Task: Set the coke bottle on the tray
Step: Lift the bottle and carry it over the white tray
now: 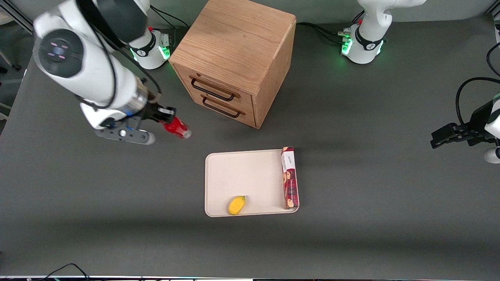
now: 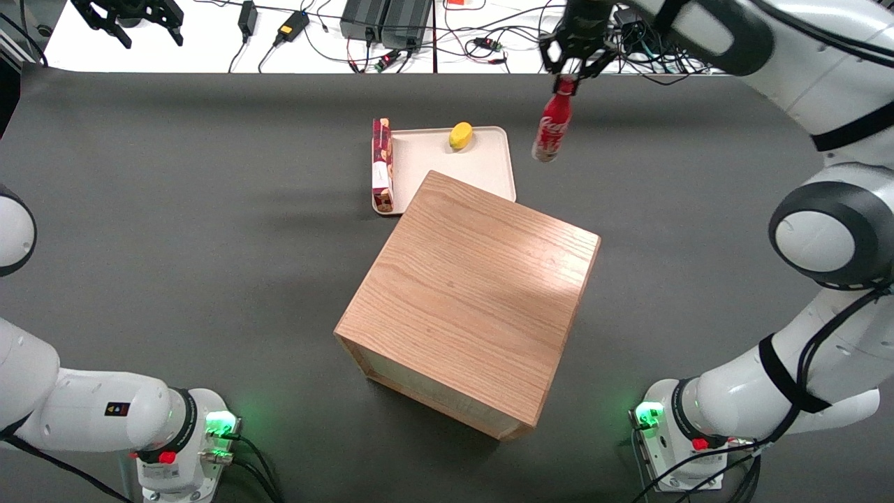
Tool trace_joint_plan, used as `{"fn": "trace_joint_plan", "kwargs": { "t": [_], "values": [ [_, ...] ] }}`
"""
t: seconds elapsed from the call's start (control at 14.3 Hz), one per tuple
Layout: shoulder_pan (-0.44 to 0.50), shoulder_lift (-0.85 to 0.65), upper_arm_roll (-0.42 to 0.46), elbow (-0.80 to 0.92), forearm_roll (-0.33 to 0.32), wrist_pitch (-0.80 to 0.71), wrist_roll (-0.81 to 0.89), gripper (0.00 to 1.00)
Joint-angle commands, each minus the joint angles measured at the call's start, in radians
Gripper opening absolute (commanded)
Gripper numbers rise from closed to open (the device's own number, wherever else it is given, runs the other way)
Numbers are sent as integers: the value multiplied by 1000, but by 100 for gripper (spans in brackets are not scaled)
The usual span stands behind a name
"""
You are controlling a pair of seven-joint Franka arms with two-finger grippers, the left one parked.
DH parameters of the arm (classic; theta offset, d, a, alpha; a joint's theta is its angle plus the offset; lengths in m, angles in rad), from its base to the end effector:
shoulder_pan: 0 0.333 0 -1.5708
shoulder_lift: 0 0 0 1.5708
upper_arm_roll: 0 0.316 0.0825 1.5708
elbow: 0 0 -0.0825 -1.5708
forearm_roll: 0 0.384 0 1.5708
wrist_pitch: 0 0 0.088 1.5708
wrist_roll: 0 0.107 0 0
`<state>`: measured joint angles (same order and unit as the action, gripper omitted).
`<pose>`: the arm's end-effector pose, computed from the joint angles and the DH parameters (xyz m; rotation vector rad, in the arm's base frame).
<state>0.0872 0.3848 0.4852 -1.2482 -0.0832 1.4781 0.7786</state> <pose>0.5782 0.2904 0.5558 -3.1092 0.3588 0.2300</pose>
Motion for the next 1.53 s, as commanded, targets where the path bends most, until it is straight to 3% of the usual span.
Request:
{"fn": "trace_joint_plan", "kwargs": {
  "t": [0.0, 0.21, 0.49, 1.12, 1.19, 1.26, 1.33, 1.47],
  "values": [
    [2, 55, 44, -31, -59, 106, 114, 15],
    [0, 75, 44, -149, -85, 279, 160, 15],
    [25, 178, 46, -189, -226, 408, 296, 15],
    [28, 247, 49, -235, -279, 553, 413, 19],
    [28, 247, 50, -235, -277, 553, 418, 33],
    [28, 244, 50, -235, -277, 550, 415, 72],
    [26, 243, 50, -234, -277, 550, 409, 91],
    [23, 221, 55, -223, -277, 536, 396, 100]
  ]
}}
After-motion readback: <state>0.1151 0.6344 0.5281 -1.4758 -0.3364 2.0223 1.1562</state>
